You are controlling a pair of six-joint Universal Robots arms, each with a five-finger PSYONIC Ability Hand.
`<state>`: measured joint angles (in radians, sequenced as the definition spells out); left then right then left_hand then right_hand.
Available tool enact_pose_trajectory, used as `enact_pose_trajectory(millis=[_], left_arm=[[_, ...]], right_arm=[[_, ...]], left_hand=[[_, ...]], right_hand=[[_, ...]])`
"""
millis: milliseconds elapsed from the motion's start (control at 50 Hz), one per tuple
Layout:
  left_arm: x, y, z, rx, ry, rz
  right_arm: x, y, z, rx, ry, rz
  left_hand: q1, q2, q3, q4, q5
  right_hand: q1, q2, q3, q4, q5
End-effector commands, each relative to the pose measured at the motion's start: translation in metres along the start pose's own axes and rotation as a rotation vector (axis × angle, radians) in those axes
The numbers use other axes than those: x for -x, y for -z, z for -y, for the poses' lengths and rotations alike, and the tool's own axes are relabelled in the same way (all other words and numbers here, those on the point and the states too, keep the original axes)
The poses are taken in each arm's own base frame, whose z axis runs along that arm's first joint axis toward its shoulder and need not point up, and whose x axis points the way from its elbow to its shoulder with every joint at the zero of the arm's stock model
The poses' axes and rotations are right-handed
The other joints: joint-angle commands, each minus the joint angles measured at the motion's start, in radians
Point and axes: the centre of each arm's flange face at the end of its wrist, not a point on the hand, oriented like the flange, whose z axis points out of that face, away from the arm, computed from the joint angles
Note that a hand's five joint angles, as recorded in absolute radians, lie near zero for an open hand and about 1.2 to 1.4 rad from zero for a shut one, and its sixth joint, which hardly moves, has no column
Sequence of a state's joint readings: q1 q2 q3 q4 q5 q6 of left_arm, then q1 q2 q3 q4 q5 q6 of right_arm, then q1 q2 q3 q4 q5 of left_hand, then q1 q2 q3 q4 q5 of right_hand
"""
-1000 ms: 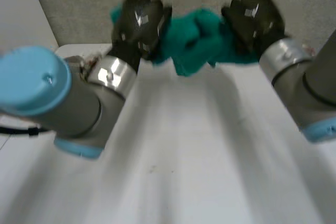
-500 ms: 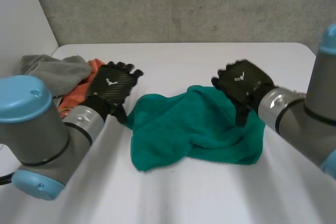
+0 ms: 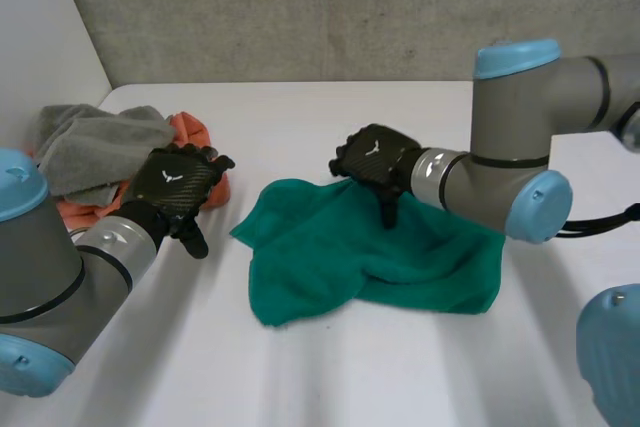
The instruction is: Fold the laundry.
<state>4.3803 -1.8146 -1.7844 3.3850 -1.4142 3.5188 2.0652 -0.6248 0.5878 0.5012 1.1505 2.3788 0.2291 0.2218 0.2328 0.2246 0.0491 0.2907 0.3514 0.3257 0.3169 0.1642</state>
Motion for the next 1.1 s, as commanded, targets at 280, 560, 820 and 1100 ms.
enact_pose_trajectory(millis=[280, 560, 820, 1100], left_arm=[[0.003, 0.002, 0.005, -0.015, -0.002, 0.010], [0.016, -0.009, 0.006, -0.028, 0.000, 0.049], [0.003, -0.006, -0.002, 0.002, 0.013, 0.008], [0.004, -0.006, -0.003, 0.005, 0.022, 0.009]], right_arm=[[0.024, -0.034, -0.032, 0.059, -0.001, 0.021], [-0.031, 0.013, 0.039, -0.031, 0.062, -0.199], [-0.005, -0.018, -0.011, 0.072, 0.023, -0.115], [0.004, -0.049, -0.041, 0.080, 0.011, -0.114]], left_hand=[[-0.016, -0.008, -0.019, -0.011, -0.010], [-0.024, -0.017, -0.028, -0.020, -0.019], [-0.024, -0.017, -0.028, -0.020, -0.019], [-0.022, -0.014, -0.025, -0.017, -0.016]], right_hand=[[0.802, 0.741, 0.767, 0.775, 0.754], [1.106, 1.045, 1.071, 1.079, 1.058], [0.023, -0.037, -0.012, -0.003, -0.025], [0.737, 0.677, 0.703, 0.711, 0.689]])
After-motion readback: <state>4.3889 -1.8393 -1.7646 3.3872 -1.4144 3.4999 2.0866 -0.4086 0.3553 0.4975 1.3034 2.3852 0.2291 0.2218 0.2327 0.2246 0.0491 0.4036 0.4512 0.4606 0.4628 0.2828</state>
